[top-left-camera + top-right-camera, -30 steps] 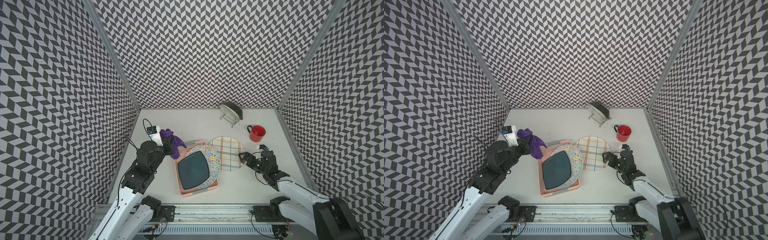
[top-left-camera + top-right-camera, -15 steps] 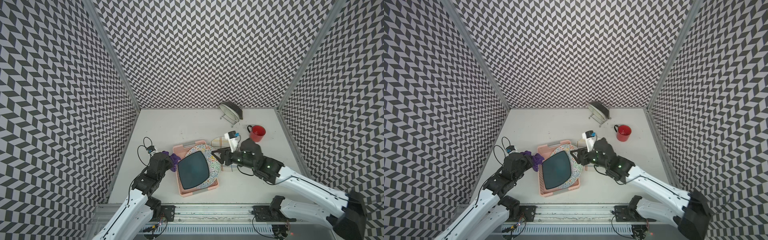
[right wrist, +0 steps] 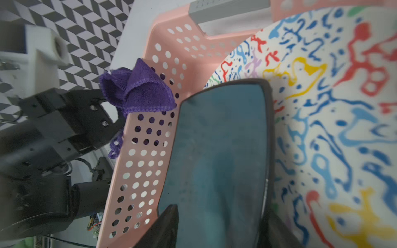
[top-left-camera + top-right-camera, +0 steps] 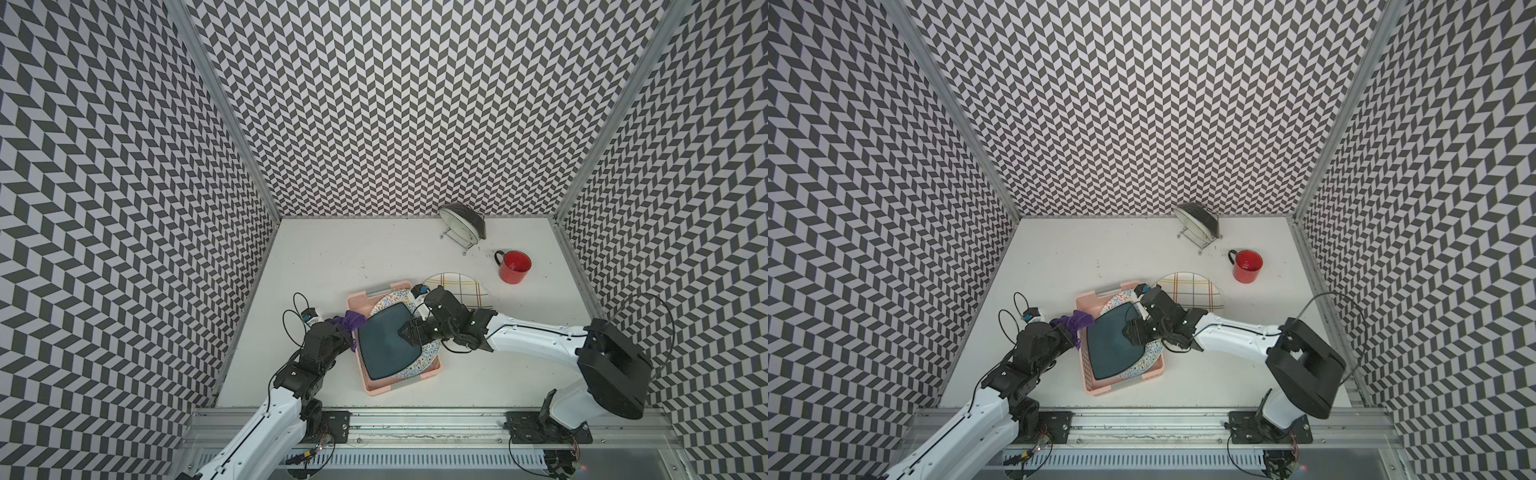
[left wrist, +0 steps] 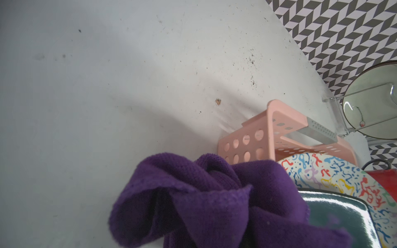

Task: Wipe the wet plate dry
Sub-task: Pick up the plate from the bin.

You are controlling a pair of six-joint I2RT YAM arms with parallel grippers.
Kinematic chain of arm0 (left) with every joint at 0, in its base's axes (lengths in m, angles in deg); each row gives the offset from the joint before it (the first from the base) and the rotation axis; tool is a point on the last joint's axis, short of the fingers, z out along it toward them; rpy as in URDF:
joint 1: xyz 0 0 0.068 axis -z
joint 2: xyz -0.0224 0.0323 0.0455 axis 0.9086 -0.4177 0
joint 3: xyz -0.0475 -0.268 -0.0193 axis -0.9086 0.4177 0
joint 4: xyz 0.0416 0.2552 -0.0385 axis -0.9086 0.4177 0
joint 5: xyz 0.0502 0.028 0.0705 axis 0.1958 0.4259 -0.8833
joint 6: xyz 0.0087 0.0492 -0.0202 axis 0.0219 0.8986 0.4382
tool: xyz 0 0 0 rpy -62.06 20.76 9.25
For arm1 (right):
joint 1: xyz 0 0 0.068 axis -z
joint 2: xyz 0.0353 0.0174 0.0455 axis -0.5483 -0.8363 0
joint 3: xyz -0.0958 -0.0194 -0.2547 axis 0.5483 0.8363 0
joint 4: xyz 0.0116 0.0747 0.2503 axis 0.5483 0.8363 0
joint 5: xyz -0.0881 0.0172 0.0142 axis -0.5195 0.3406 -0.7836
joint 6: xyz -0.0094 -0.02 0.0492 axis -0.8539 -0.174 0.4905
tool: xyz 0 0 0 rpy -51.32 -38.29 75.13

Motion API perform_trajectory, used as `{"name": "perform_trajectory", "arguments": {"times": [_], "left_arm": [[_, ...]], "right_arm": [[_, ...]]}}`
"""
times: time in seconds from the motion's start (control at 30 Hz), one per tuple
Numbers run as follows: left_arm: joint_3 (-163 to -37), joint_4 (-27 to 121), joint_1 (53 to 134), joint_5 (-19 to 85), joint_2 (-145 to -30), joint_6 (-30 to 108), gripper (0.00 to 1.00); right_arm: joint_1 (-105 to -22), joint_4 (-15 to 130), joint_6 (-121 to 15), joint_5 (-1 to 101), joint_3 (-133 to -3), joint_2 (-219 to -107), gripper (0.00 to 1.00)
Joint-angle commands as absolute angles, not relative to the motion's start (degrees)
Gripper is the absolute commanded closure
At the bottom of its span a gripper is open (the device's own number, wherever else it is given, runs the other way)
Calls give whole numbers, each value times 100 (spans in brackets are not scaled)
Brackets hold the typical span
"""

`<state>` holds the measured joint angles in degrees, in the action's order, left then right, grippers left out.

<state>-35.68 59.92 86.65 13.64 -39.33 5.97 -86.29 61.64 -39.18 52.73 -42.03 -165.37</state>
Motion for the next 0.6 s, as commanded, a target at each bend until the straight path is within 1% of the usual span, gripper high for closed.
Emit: {"name": "perform_trajectory", "arguments": {"times": [0.0, 0.07, 0.1, 0.13, 0.23, 0.27, 0.33, 0.37, 0.43, 0.5, 0.57], "left_arm": [[-3480, 5482, 8699, 1796, -3872, 496, 100], [-3509, 5497, 8702, 1776, -3853, 509, 100], [-3539, 5523, 8702, 1763, -3842, 512, 100], [-3592, 5575, 8702, 1739, -3830, 512, 100], [-3939, 5985, 8695, 1513, -3648, 554, 100], [-4128, 6222, 8693, 1349, -3528, 607, 100], [-4594, 6727, 8690, 972, -3264, 794, 100], [-4851, 6912, 8693, 830, -3078, 899, 100], [-5308, 7074, 8688, 885, -2791, 1203, 100], [-5600, 6874, 8701, 1471, -2664, 1541, 100], [-5748, 6561, 8728, 2123, -2770, 1765, 100]], "right_arm": [[-8612, 5461, -3565, 6243, -3867, -16733, 42], [-8616, 5188, -3411, 6322, -3845, -16750, 47], [-8612, 5134, -3385, 6306, -3856, -16783, 52], [-8616, 5133, -3380, 6249, -3888, -16804, 58], [-8560, 5194, -3392, 5993, -3880, -16728, 83], [-8515, 5182, -3372, 5954, -3851, -16649, 89], [-8408, 5092, -3318, 5942, -3757, -16326, 98], [-8335, 5047, -3284, 5931, -3720, -16162, 100], [-8237, 5002, -3229, 5886, -3682, -15693, 100], [-8213, 4878, -3180, 5767, -3626, -15177, 100], [-8212, 4731, -3046, 5608, -3557, -14699, 100]]}}
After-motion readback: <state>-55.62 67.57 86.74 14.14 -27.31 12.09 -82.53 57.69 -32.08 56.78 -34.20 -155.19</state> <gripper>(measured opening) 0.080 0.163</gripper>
